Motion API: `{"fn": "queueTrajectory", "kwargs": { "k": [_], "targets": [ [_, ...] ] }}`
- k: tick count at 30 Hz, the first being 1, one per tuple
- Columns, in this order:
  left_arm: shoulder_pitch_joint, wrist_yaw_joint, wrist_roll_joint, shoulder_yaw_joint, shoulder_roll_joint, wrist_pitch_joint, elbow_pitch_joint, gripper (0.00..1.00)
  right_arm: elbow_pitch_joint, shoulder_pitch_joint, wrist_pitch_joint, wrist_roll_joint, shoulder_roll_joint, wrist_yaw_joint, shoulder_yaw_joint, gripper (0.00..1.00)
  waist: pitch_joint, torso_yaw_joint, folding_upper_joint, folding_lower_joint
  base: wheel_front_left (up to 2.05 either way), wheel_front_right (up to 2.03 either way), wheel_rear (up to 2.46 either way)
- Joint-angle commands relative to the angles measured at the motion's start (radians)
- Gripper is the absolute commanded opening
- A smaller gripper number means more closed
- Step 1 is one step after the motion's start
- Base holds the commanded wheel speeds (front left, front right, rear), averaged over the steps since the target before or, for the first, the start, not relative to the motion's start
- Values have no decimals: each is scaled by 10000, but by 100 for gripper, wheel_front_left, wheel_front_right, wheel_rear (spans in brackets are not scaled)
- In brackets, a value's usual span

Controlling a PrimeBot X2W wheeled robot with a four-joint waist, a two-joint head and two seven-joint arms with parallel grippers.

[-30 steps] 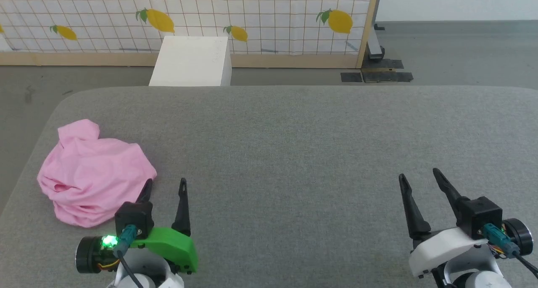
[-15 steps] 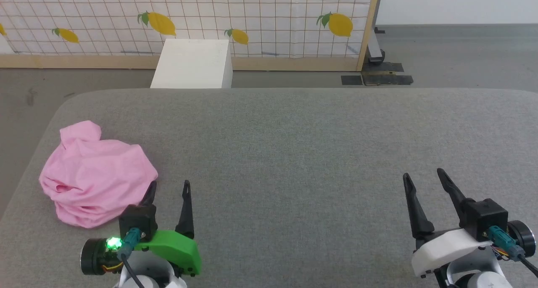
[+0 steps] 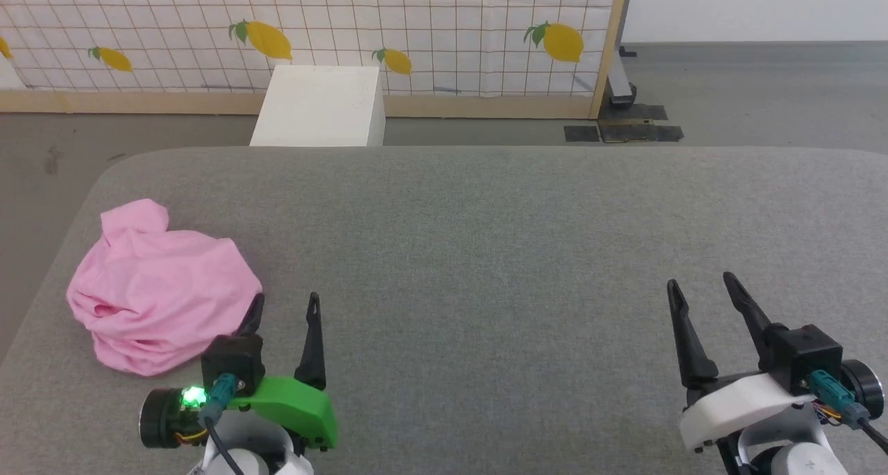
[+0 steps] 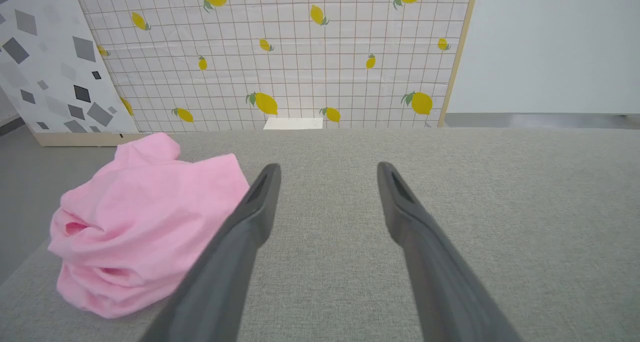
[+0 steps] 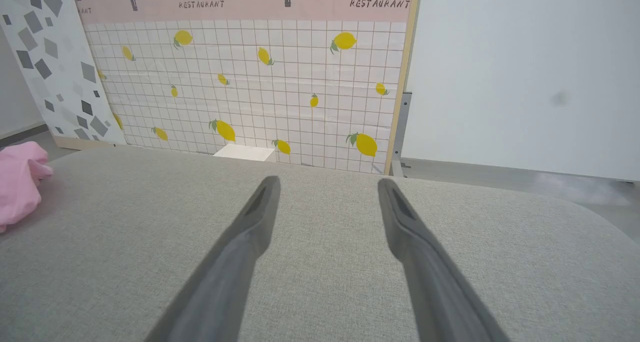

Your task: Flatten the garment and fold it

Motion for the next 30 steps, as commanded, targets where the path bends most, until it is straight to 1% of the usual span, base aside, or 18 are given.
{"fn": "queueTrajectory", "kwargs": {
  "k": [1,30],
  "targets": [
    [-229,46,-108,-28,39,-95,62,100,61,-166,-122,100,11,-7,-41,100,-2,2,0,0,0,0,0],
    [-518,182,-451,-224,69,-732,731,100,448,-277,-756,283,17,-11,-161,100,-48,59,0,0,0,0,0]
  ]
}}
